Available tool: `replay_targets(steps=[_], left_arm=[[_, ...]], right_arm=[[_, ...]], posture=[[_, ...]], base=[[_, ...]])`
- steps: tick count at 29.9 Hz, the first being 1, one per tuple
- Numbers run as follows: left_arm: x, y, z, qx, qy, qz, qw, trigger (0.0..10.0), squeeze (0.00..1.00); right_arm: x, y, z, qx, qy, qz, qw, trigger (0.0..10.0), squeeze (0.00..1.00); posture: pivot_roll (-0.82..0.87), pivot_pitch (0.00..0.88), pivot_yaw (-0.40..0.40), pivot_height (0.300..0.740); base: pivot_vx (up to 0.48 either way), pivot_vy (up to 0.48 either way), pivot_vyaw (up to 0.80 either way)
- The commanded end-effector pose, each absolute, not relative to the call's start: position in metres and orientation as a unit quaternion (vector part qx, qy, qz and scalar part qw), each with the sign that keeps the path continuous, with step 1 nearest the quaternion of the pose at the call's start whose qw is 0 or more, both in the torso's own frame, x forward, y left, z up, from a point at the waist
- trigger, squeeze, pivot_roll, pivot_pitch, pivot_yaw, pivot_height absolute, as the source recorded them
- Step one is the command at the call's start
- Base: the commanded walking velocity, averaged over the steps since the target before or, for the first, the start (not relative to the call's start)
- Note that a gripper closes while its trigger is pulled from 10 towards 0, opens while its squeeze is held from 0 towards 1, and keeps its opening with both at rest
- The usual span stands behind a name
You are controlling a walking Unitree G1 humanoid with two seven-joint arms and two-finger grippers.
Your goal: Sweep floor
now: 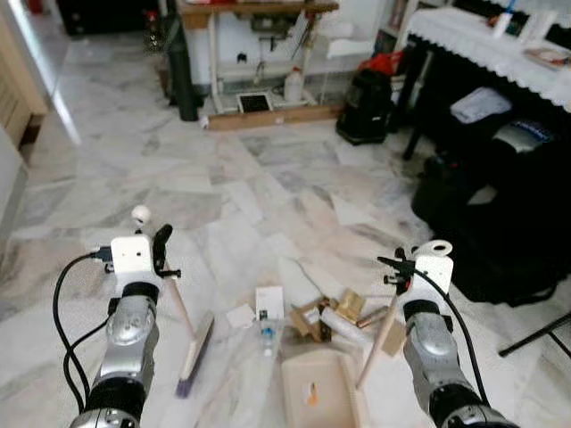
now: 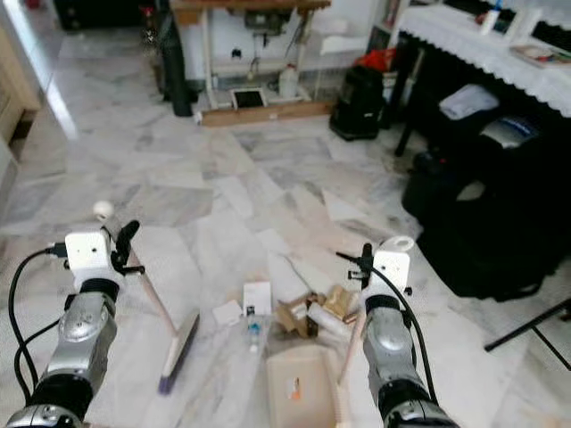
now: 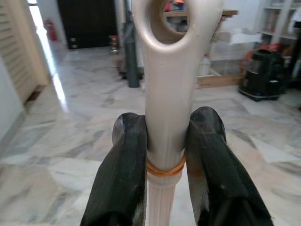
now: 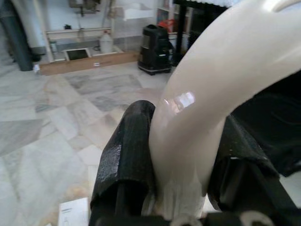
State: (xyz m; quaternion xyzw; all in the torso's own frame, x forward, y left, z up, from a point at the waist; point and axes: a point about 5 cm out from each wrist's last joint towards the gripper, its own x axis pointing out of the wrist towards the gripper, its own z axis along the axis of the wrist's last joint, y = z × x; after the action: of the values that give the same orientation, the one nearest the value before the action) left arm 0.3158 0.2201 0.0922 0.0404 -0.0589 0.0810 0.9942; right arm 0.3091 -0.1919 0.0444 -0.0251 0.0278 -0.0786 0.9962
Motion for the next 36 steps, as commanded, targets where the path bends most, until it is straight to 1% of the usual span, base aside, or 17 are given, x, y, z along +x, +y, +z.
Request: replay_targets(steps=[1,12,14,33,36], left_arm=[[0.3205,0.2181,0.1040,0.043,-0.083,0.079,0.992,10.0,0.00],[0.3200,0.2201,0.1039,0.036,-0.083,0.085,0.992,10.0,0.00],[0.3200,0.2202,0.1039,0.036,-0.082,0.086,0.992,10.0,0.00],[0.3207,0.2210,0.1056,0.035,-0.085,0.087,0.992,10.0,0.00],[0.3207,0.2212,0.1056,0.035,-0.085,0.087,0.992,10.0,0.00]], right_arm=[[0.3139,-0.1940,0.0516,-0.024,0.016,-0.082,0.996,10.0,0.00],[0.3141,-0.1942,0.0517,-0.025,0.017,-0.080,0.996,10.0,0.00],[0.3142,-0.1941,0.0519,-0.025,0.016,-0.079,0.996,10.0,0.00],[0.3142,-0.1910,0.0522,-0.018,0.013,-0.076,0.997,10.0,0.00],[0.3142,-0.1911,0.0521,-0.018,0.014,-0.077,0.997,10.0,0.00]], posture=[[0.01,0.000,-0.061,0.740],[0.01,0.000,-0.065,0.740],[0.01,0.000,-0.065,0.740],[0.01,0.000,-0.064,0.740],[0.01,0.000,-0.063,0.740]], base=[[0.000,0.000,-0.77],[0.000,0.000,-0.77],[0.000,0.334,-0.74],[0.000,0.328,0.00],[0.000,0.326,-0.74]])
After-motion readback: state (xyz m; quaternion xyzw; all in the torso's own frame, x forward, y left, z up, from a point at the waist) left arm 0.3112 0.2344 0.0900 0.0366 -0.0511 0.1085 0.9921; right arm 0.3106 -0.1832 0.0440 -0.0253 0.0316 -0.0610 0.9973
